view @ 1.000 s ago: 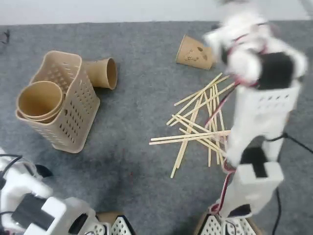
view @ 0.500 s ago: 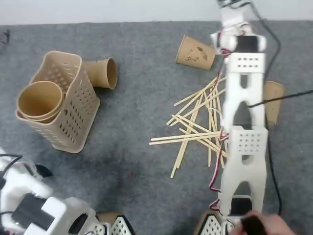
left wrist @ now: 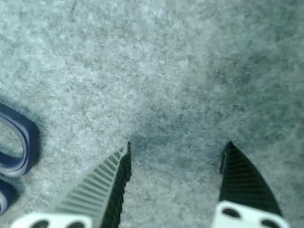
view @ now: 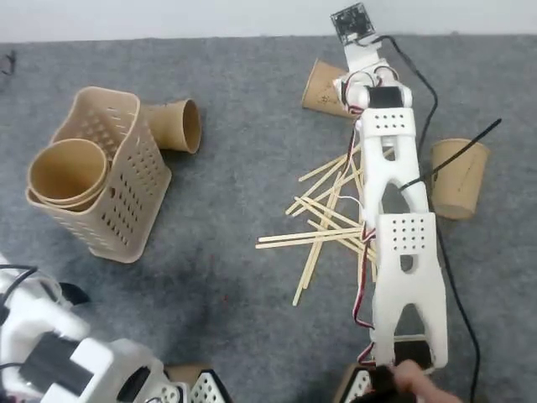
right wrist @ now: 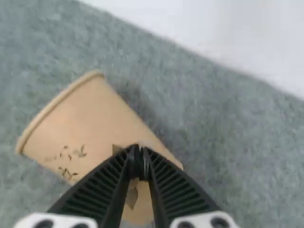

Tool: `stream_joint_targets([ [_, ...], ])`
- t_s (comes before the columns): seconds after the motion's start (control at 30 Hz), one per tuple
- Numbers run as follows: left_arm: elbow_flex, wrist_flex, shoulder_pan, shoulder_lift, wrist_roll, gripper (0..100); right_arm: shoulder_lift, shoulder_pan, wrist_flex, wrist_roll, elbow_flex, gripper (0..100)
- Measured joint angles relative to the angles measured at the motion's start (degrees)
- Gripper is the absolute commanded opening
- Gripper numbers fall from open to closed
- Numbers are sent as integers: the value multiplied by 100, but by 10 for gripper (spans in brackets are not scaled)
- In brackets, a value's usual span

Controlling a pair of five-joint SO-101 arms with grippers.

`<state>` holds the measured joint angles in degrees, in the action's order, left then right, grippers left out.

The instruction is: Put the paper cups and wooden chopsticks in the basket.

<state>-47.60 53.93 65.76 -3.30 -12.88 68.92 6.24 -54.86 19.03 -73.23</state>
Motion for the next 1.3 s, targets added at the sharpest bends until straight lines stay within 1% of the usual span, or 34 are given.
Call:
stream_joint_targets([
  [0.1, 0, 0, 0, 0, 0, 302, 9, 35, -413, 316, -97, 6],
  [0.17, 0, 0, 0, 0, 0, 302, -62, 97, -923, 554, -176, 6],
  [0.27, 0, 0, 0, 0, 0, 302, -70, 237, -2057, 774, -563, 6],
  [0.4, 0, 0, 0, 0, 0, 302, 79, 360, -4018, 879, -985, 6],
  [0.47, 0, 0, 0, 0, 0, 302, 18, 299, -4484, 844, -1020, 6],
  [0.63, 0, 0, 0, 0, 0, 302, -844, -404, -4580, 642, -1046, 6],
  [0.73, 0, 0, 0, 0, 0, 302, -1442, -404, -4580, 633, -1081, 6],
  [0.87, 0, 0, 0, 0, 0, 302, -1802, 0, -4580, 624, -1081, 10],
  [0.93, 0, 0, 0, 0, 0, 302, -1837, 369, -4580, 615, -1081, 61],
  [1.03, 0, 0, 0, 0, 0, 302, -1846, 967, -4571, 615, -1081, 169],
  [1.1, 0, 0, 0, 0, 0, 302, -1846, 1266, -4536, 615, -1081, 210],
  [1.3, 0, 0, 0, 0, 0, 302, -1609, 1477, -4062, 615, -1081, 188],
])
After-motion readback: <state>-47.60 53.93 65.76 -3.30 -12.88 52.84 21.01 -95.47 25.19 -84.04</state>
